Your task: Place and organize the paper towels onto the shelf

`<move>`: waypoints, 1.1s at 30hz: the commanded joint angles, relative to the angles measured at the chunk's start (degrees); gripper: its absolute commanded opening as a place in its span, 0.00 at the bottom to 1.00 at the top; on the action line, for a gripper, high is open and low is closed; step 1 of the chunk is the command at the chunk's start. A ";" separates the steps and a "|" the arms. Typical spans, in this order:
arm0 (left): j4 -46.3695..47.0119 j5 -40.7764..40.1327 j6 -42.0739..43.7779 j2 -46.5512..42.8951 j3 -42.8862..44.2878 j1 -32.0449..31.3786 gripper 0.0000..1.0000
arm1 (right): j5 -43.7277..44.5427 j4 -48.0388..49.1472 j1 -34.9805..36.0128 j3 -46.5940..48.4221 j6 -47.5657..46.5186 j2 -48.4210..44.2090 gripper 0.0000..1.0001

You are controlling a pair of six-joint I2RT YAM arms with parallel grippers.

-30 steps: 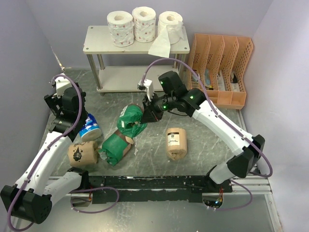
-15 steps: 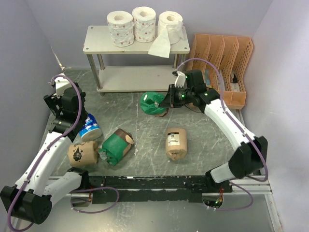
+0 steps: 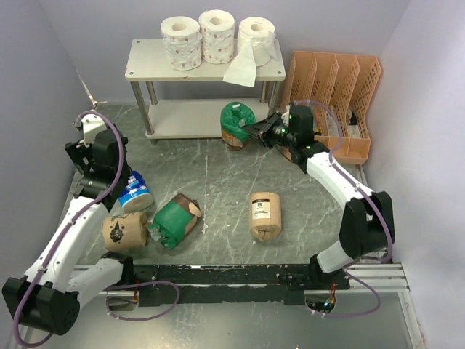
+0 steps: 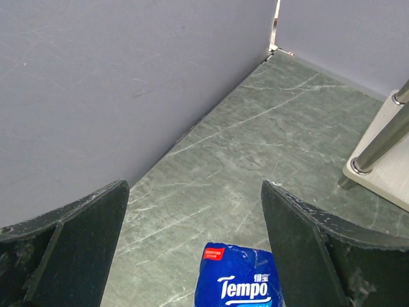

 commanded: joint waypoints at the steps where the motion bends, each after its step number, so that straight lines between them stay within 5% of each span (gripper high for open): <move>1: 2.10 -0.29 0.61 0.66 -0.70 0.63 0.96 | 5.97 22.98 -1.54 -5.73 16.23 2.40 0.00; 9: 2.40 -0.87 0.87 1.22 -0.90 0.73 0.96 | 17.77 40.92 -1.63 -7.01 15.90 8.04 0.00; 33: 1.29 -6.21 -1.55 0.75 -0.74 0.99 0.96 | 24.26 42.59 -2.59 3.97 8.50 25.35 0.00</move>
